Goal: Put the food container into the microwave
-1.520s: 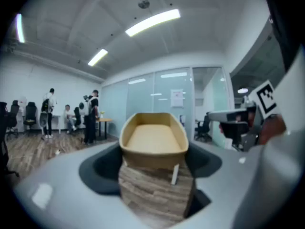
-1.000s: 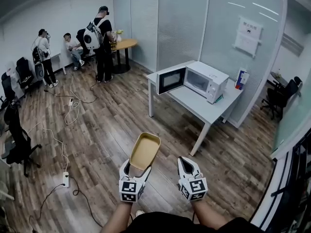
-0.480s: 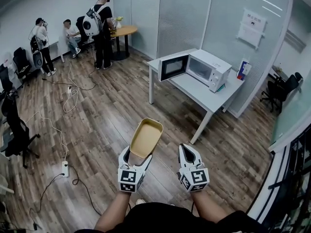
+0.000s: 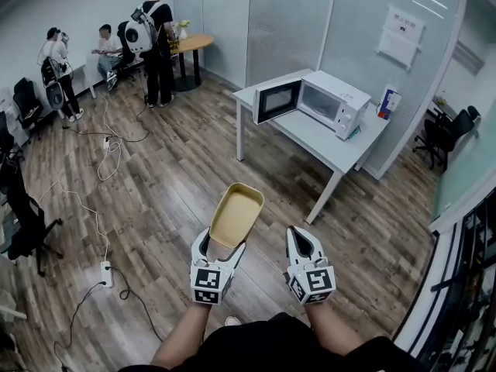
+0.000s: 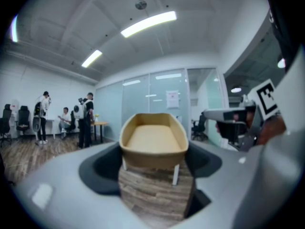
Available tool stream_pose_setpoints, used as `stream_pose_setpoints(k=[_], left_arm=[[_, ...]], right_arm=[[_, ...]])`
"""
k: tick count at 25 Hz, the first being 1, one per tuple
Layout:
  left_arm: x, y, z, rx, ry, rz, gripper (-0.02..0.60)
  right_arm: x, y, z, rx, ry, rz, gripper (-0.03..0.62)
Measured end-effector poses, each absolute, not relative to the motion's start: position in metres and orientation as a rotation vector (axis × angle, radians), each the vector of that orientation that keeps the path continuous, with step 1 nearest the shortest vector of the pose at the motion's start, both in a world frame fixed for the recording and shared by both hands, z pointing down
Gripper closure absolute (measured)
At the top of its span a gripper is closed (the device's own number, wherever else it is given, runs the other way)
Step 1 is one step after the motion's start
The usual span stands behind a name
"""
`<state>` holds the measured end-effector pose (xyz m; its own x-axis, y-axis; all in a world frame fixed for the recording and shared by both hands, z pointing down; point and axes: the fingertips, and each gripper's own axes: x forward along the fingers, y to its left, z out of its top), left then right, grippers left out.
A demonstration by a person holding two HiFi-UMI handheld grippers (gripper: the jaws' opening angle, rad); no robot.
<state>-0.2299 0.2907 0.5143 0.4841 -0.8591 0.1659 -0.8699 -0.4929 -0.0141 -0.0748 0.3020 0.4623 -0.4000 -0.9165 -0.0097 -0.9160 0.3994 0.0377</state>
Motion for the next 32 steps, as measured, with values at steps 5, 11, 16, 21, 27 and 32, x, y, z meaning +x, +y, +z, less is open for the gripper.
stream_pose_setpoints(k=[5,11,16,21,27,32], left_arm=[[-0.223,0.27,0.518,2.639,-1.512,0.229,0.167],[-0.206,0.229,0.522,2.633,-1.519,0.266,0.167],[-0.187,0.189,0.514,2.614,-1.516,0.21,0.167],[-0.161,0.158,0.517,2.584,-1.529,0.19,0.167],[-0.144,0.125,0.515,2.593,-1.553,0.204,0.167],[-0.137,0.094,0.52,2.596,-1.526,0.204,0.167]], right_arm=[[-0.073,0.282,0.466,1.713,-2.618,-0.041,0.588],[-0.061,0.239,0.47,1.689,-2.642,-0.028,0.588],[-0.044,0.199,0.468,1.654,-2.666,-0.048,0.588],[-0.017,0.164,0.468,1.636,-2.676,-0.052,0.588],[0.0,0.129,0.465,1.625,-2.693,-0.05,0.588],[0.001,0.097,0.467,1.635,-2.7,-0.037,0.588]])
